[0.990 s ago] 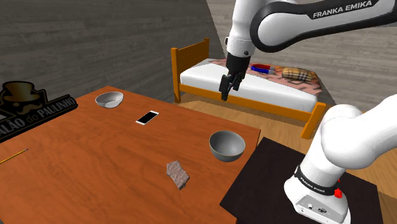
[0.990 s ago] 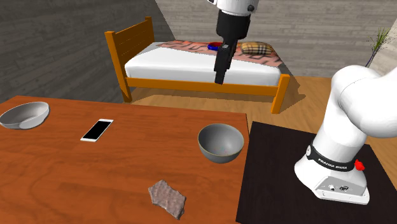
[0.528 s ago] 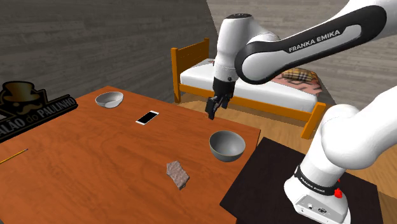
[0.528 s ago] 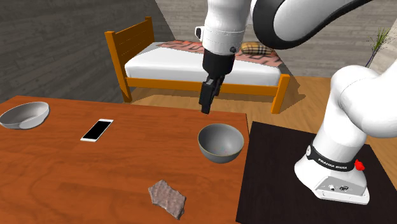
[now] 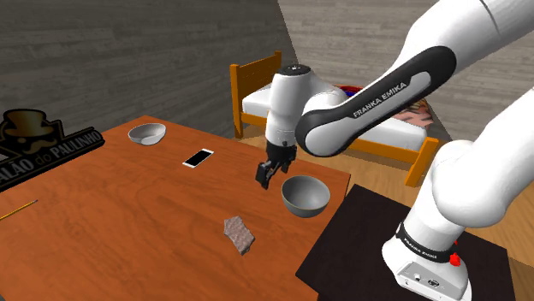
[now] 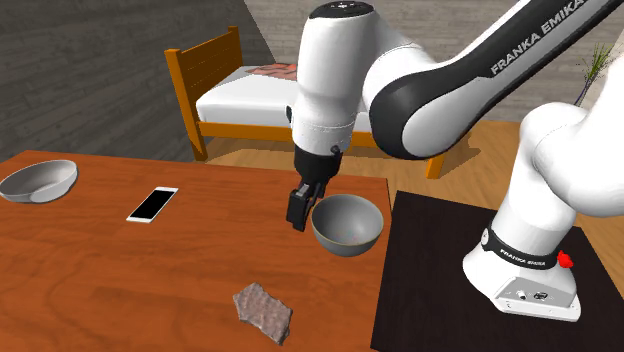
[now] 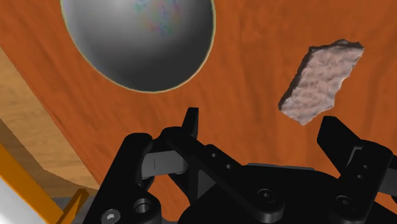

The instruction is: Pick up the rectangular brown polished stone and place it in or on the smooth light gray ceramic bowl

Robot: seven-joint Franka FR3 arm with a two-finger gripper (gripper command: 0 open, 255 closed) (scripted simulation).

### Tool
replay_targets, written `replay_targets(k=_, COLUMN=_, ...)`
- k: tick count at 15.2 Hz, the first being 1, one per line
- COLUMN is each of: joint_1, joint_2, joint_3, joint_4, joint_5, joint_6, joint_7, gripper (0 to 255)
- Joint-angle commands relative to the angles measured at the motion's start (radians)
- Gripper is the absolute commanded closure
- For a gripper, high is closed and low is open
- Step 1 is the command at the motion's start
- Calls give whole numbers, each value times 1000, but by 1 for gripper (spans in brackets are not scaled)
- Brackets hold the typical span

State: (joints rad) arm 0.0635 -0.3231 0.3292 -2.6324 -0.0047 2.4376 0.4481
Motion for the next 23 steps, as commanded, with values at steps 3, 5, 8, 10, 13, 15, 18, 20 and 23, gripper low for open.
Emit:
replay_targets(k=3, joint_1=-28, joint_2=171, joint_3=78, joint_4=29, joint_5=-88, joint_6=139, joint_7=153, gripper=0)
replay_targets(k=5, joint_1=-45, joint_2=260, joint_3=108, joint_4=56, joint_5=-167, joint_6=192, joint_7=247, gripper=0)
replay_targets(k=8, joint_1=-46, joint_2=400, joint_3=118, joint_4=113, joint_5=-330, joint_6=251, joint_7=417, gripper=0)
replay_targets(k=10, joint_1=-18, joint_2=493, joint_3=95, joint_4=161, joint_5=-442, joint_6=276, joint_7=531, gripper=0)
replay_targets(k=13, joint_1=53, joint_2=624, joint_3=36, joint_4=244, joint_5=-577, joint_6=303, joint_7=676, gripper=0)
replay_targets(k=15, joint_1=83, joint_2=666, joint_3=11, joint_4=275, joint_5=-611, joint_6=311, joint_7=716, gripper=0)
replay_targets(k=18, joint_1=105, joint_2=710, joint_3=-22, joint_4=293, joint_5=-655, joint_6=335, joint_7=749, gripper=0)
replay_targets(k=20, joint_1=119, joint_2=740, joint_3=-43, joint_4=305, joint_5=-683, joint_6=351, joint_7=771, gripper=0)
replay_targets(k=23, joint_1=139, joint_2=778, joint_3=-72, joint_4=323, joint_5=-716, joint_6=371, joint_7=796, gripper=0)
